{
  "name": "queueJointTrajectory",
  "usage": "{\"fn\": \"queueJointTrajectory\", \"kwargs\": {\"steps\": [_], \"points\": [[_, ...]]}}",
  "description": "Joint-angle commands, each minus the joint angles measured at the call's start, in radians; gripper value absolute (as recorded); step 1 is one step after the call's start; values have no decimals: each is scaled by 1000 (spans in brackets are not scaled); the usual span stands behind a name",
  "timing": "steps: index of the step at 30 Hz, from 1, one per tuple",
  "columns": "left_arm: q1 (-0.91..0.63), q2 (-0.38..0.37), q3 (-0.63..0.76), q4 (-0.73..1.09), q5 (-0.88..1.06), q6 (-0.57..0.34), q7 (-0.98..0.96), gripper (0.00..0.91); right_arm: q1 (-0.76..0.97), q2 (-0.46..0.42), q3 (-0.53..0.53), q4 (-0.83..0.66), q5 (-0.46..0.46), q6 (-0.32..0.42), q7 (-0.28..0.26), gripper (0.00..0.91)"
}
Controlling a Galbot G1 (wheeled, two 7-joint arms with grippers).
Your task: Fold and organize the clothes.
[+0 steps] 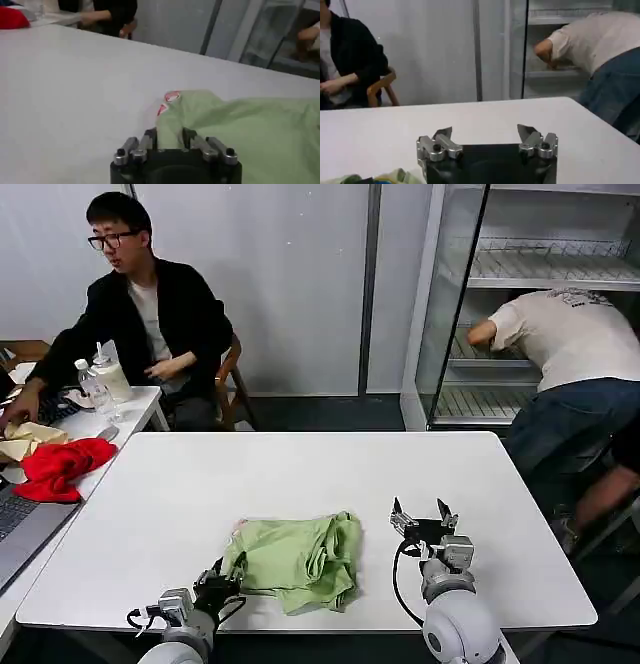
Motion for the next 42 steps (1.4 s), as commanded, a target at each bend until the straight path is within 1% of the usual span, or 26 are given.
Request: {"fn": "queueJointTrajectory", "kwargs": {"steps": [1, 4, 7, 8, 9, 14, 20, 22, 26, 30, 31, 32, 36, 39, 42], "points": [[3, 0, -3, 2, -1, -2, -1, 20, 1, 0, 0, 0, 1, -1, -7, 907], [3, 8, -19, 0, 25, -15, -1, 20, 2, 1, 0, -2, 1, -1, -5, 907], [0, 35, -51, -1, 57, -27, 0, 20, 3, 1, 0, -4, 2, 2, -6, 907], [-3, 59, -67, 0, 79, -31, 0, 20, 3, 1, 0, -5, 2, 2, -5, 907], [-5, 67, -74, 1, 88, -31, 0, 20, 4, 1, 0, -5, 2, 3, -5, 907], [-23, 148, -154, 25, 93, -37, 2, 20, 6, 3, -1, -13, 2, 12, -5, 907], [-29, 240, -200, 49, 82, -49, 2, 20, 6, 2, -1, -24, 3, 22, -6, 907], [-36, 261, -210, 53, 80, -49, 2, 20, 5, 4, -3, -28, 3, 25, -6, 907], [-66, 335, -234, 74, 71, -55, 3, 20, 5, 10, -5, -35, 3, 31, -6, 907], [-103, 461, -249, 106, 57, -61, 6, 20, 5, 13, -7, -38, 3, 36, -6, 907], [-108, 472, -252, 109, 51, -61, 5, 20, 5, 13, -7, -39, 3, 40, -6, 907], [-119, 512, -259, 112, 39, -60, 5, 20, 4, 14, -7, -40, 3, 42, -7, 907], [-157, 589, -277, 103, 34, -59, 8, 20, 1, 18, -8, -46, 2, 50, -6, 907], [-182, 613, -285, 58, 9, -50, 7, 20, 0, 24, -8, -51, 1, 55, -5, 907], [-204, 609, -284, -1, -4, -38, 1, 20, -1, 28, -9, -55, -2, 58, -4, 907]]}}
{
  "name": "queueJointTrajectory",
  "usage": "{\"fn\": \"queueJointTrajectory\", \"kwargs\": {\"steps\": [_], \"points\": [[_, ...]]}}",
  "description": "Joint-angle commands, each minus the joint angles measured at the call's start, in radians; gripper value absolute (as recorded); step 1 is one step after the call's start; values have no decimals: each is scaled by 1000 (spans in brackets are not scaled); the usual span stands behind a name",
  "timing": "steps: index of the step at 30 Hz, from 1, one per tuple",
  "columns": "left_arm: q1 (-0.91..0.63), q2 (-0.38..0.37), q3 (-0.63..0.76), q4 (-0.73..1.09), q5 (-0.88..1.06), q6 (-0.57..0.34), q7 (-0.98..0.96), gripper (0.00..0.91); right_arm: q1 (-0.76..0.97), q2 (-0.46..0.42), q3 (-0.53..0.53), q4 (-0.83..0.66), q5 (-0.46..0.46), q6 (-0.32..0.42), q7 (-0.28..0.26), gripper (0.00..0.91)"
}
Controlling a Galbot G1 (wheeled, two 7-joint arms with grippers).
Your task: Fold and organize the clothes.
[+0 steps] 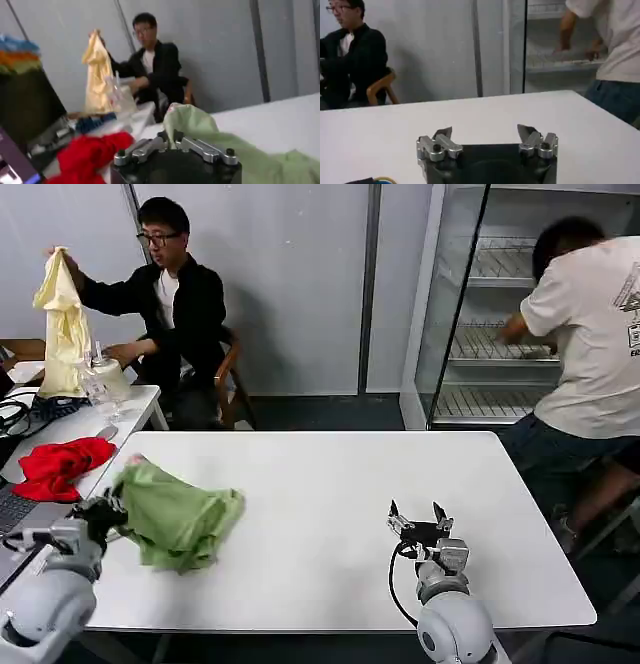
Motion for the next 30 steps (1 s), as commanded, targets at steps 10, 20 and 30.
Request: {"fn": "queueJointTrajectory", "kwargs": {"steps": [10, 20, 30], "points": [[-22, -128, 124, -337, -40, 21, -16, 20, -9, 17, -2, -19, -23, 17, 2, 907], [-26, -571, 428, -171, 156, -42, 50, 20, -6, 29, -3, -27, -42, 18, 5, 907], [-139, -849, 578, 141, 295, -131, 102, 20, -26, 12, 12, -12, -48, 22, 9, 907]]}}
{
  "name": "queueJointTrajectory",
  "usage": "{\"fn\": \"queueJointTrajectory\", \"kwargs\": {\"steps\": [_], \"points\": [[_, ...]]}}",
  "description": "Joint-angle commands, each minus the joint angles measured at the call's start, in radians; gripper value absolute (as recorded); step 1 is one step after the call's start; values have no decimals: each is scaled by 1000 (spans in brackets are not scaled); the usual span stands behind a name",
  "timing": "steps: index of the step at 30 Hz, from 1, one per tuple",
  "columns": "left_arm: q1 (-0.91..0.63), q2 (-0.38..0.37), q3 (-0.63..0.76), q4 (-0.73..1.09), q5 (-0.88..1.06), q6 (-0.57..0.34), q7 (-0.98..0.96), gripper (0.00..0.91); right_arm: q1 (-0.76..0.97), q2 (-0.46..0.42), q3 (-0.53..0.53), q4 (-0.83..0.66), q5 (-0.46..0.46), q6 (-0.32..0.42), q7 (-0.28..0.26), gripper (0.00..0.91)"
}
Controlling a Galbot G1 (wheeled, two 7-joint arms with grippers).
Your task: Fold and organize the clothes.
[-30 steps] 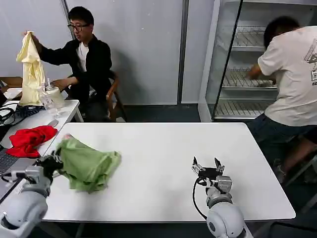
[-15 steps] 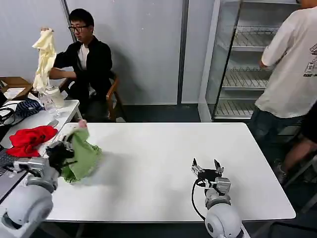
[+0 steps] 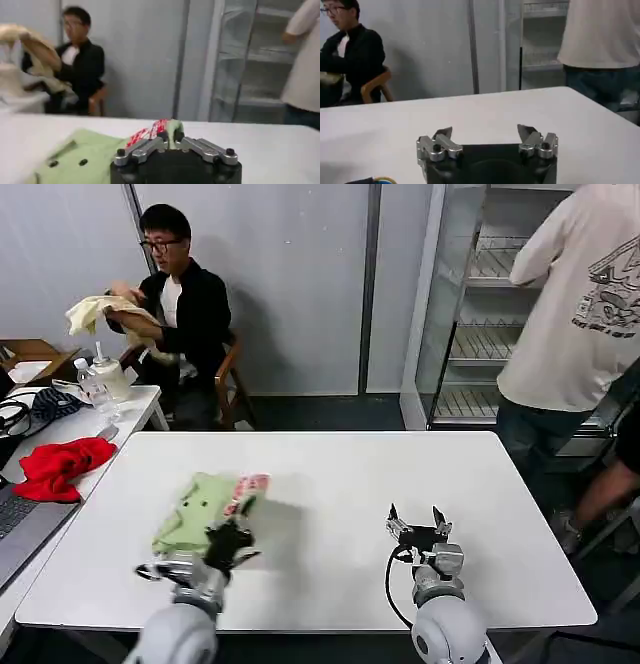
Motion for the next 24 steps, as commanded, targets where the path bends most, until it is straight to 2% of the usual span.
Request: {"fn": "queueJointTrajectory", "kwargs": {"steps": [1, 6, 20, 21, 22, 24], "points": [[-84, -420, 237, 290, 172, -79, 47, 20, -8, -15, 14, 6, -6, 5, 4, 907], [-92, -457, 257, 347, 185, -89, 48, 20, -9, -18, 19, 6, -6, 8, 8, 907], [-125, -496, 265, 412, 191, -94, 54, 20, -4, -4, 8, -3, -14, 10, 9, 907], [-134, -502, 264, 419, 190, -91, 52, 40, -7, -4, 9, -1, -15, 10, 10, 907], [-142, -508, 262, 421, 186, -83, 45, 907, -9, -3, 9, 1, -17, 10, 10, 907], [-148, -509, 255, 421, 165, -104, 71, 907, -13, -6, 11, 5, -18, 11, 9, 907]]}}
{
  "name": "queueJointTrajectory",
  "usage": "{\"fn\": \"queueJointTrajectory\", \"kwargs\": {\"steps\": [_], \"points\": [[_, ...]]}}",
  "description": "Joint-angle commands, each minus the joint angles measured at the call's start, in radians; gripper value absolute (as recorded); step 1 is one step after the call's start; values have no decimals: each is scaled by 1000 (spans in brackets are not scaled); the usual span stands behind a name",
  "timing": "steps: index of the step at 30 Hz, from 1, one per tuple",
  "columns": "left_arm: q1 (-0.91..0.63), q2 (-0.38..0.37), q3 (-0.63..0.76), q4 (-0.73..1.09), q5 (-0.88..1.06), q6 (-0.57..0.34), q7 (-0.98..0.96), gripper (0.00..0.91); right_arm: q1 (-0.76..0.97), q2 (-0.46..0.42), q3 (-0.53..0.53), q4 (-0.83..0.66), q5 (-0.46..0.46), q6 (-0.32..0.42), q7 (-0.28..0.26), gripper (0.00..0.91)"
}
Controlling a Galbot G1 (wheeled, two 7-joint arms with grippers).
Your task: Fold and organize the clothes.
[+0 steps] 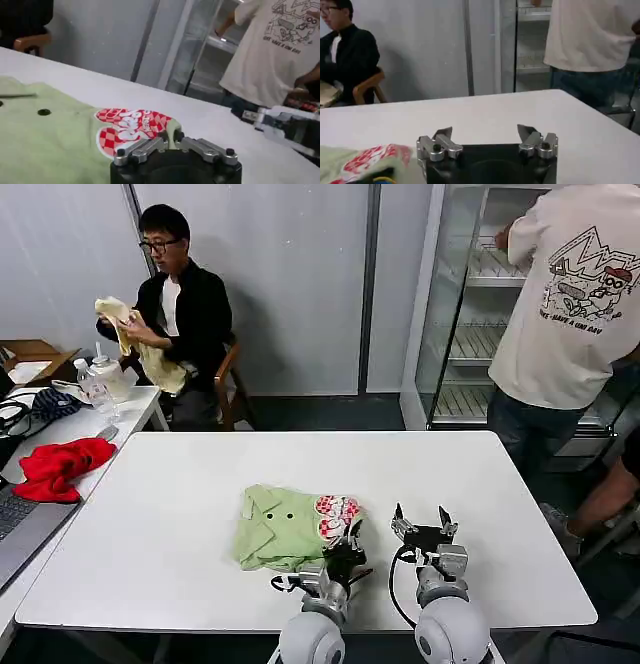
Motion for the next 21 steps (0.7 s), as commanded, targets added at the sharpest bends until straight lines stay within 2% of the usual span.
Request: {"fn": "queueJointTrajectory", "kwargs": {"steps": [1, 7, 15, 21], "points": [[-53, -75, 20, 67, -1, -30, 26, 907, -8, -4, 5, 7, -4, 1, 1, 907], [-48, -51, 20, 7, -30, -28, 59, 907, -6, -5, 7, 12, -4, 2, 5, 907], [-24, -12, 18, -87, -43, -28, 81, 907, 9, 4, 9, 61, -31, 50, 0, 907], [-18, 32, -14, -177, -25, 4, 51, 907, 15, -26, 51, 151, -3, 9, 12, 907]]}}
